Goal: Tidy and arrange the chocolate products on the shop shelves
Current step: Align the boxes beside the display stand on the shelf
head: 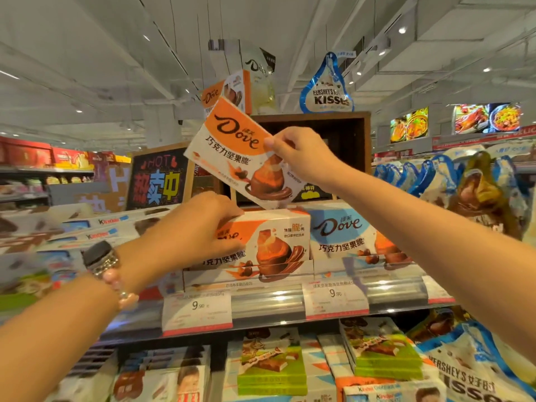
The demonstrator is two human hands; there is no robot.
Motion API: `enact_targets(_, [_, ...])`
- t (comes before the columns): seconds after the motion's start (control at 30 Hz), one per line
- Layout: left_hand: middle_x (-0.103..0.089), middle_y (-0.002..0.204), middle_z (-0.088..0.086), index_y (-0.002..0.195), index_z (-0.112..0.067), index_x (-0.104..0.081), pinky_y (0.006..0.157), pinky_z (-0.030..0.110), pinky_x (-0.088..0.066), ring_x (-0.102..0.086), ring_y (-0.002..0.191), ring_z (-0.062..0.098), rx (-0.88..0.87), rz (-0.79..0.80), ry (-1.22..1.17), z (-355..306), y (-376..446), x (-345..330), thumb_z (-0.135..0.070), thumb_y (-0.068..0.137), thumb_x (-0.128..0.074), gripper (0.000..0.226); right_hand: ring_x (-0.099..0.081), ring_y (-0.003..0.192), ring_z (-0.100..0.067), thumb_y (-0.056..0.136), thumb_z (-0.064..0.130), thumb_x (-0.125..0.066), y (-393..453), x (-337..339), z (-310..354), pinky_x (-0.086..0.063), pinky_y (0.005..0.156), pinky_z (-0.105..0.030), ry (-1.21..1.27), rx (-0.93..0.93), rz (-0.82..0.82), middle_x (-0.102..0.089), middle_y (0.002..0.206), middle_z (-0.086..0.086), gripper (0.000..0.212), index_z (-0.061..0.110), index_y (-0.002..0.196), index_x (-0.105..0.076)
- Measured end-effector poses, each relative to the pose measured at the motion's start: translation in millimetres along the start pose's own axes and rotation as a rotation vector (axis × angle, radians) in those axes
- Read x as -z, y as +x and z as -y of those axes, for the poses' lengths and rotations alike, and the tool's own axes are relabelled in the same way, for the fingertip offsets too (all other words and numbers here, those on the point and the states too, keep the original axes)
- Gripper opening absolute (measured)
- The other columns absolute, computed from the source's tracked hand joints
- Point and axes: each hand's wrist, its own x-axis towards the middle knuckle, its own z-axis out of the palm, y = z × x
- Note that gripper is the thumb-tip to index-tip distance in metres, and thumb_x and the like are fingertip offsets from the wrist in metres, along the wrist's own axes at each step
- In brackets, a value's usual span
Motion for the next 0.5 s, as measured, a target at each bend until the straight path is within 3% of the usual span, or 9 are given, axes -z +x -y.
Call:
enact_targets(0.1, [-0.054,0.118,-0.007,0.118,-0.029,-0.061,0.094,0.037,-0.035,-0.041,0.111,0.013,-0.023,-0.058,0.163,3,-7,-1,-0.058,0.074,-0.061,0.053,-0.061,0.065,0.005,0.092,0.032,-0.055,0,-8,-2,-0.043,0.054,-0.007,-0.09,0.035,0.161,-0.064,0.074,0.013,0.017,0.02,0.09,-0.066])
enact_targets(0.2, [-0.037,0.14,0.007,0.117,-0.032,-0.063,0.102,0.048,-0.021,-0.021,0.132,0.027,-0.046,-0.114,0.279,3,-11,-1,-0.061,0.072,-0.061,0.054,-0.065,0.075,-0.008,0.087,0.033,-0.062,2,-14,-3,-0.05,0.065,-0.021,-0.18,0.066,0.281,-0.069,0.079,0.004,0.017,0.019,0.091,-0.069])
enact_targets(0.27, [-0.019,0.152,0.009,0.118,-0.035,-0.062,0.11,0.055,-0.004,0.002,0.142,0.028,-0.027,-0.098,0.234,5,-11,-1,-0.062,0.071,-0.059,0.055,-0.066,0.082,-0.015,0.086,0.033,-0.064,4,-13,-5,-0.052,0.071,-0.026,-0.175,0.059,0.317,-0.07,0.085,0.0,0.019,0.018,0.095,-0.07])
enact_targets(0.37, [0.005,0.157,0.002,0.124,-0.039,-0.055,0.107,0.05,0.016,0.029,0.139,0.018,0.025,-0.029,0.147,10,-8,-3,-0.063,0.072,-0.061,0.057,-0.065,0.087,-0.01,0.086,0.031,-0.063,5,-9,-7,-0.052,0.077,-0.026,-0.156,0.061,0.364,-0.071,0.095,0.004,0.022,0.019,0.102,-0.072])
enact_targets(0.5, [0.013,0.157,0.0,0.124,-0.042,-0.054,0.107,0.053,0.017,0.034,0.137,0.017,0.04,-0.006,0.136,13,-5,-4,-0.064,0.071,-0.061,0.058,-0.062,0.076,0.001,0.088,0.03,-0.062,8,-7,-5,-0.049,0.067,-0.013,-0.165,0.107,0.331,-0.066,0.085,0.014,0.024,0.017,0.106,-0.071])
